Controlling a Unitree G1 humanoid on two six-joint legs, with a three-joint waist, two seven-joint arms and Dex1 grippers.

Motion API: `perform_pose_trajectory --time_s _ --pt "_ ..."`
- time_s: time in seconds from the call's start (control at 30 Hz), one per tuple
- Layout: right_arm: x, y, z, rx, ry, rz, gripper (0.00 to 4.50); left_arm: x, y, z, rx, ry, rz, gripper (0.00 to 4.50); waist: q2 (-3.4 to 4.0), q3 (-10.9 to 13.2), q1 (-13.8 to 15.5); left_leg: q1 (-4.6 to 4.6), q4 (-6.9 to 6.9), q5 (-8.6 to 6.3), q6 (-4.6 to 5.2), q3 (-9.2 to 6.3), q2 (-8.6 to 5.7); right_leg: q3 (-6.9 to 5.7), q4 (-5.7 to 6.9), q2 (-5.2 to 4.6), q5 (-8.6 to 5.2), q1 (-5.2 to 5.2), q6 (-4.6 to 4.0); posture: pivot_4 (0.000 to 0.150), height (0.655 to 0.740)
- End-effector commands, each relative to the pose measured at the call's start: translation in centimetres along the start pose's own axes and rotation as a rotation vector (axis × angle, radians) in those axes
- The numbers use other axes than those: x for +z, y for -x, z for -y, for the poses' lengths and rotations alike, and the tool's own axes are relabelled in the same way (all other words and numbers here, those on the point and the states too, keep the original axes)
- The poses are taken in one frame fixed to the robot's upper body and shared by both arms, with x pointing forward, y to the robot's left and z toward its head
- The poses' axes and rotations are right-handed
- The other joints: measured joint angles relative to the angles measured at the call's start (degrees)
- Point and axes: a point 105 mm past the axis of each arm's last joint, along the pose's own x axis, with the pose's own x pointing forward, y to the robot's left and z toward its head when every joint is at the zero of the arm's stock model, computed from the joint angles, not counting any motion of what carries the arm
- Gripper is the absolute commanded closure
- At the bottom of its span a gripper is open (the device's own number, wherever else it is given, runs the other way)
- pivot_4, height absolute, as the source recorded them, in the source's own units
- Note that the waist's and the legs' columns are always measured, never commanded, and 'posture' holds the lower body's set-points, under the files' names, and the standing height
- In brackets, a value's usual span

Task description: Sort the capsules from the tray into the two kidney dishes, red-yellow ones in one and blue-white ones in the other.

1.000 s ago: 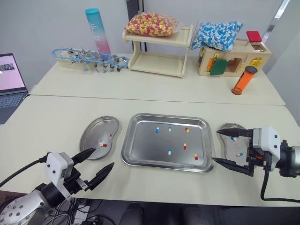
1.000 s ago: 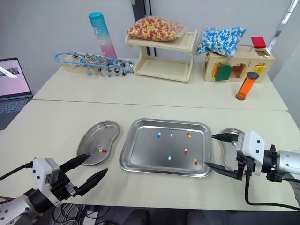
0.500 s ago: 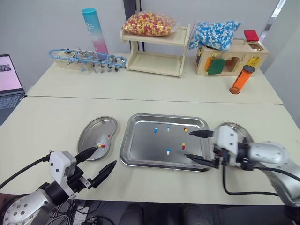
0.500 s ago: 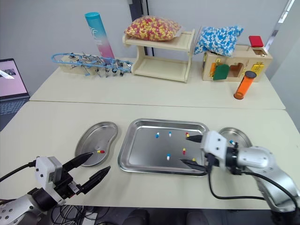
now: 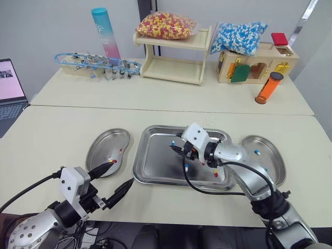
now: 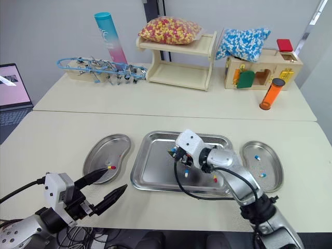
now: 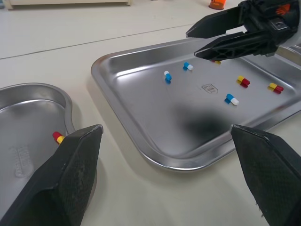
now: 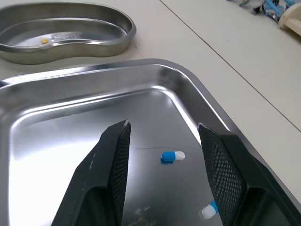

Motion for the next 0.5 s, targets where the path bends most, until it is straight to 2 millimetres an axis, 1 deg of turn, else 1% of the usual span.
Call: perform_pose_trajectory --time_s 0.03,0.17,0.5 --pt "0.3 -1.0 0.1 -0.024 -0.011 -0.019 2.02 0.9 -0.3 0.6 -0.025 -0.034 0.024 0.00 0.01 0.00 -0.09 0.00 0.00 0.00 0.00 0.00 0.00 0.01 0.03 0.00 0.00 -0.02 0.00 0.150 0.7400" --pt "-0.4 -1.8 0.0 -0.033 -0.031 -0.048 2.02 0.9 -0.5 0.7 -0.031 -0.034 0.025 0.00 0.02 0.01 -0.15 0.00 -0.01 0.00 0.00 0.02 0.00 0.05 0.05 0.01 0.00 -0.06 -0.01 0.150 0.7400" --pt "-1.2 -3.1 0.2 -0.026 -0.067 -0.078 2.02 0.6 -0.4 0.9 -0.043 -0.031 0.017 0.00 0.03 0.01 -0.24 0.00 -0.03 0.00 0.01 0.02 0.00 0.07 0.06 0.02 0.01 -0.11 -0.01 0.150 0.7400"
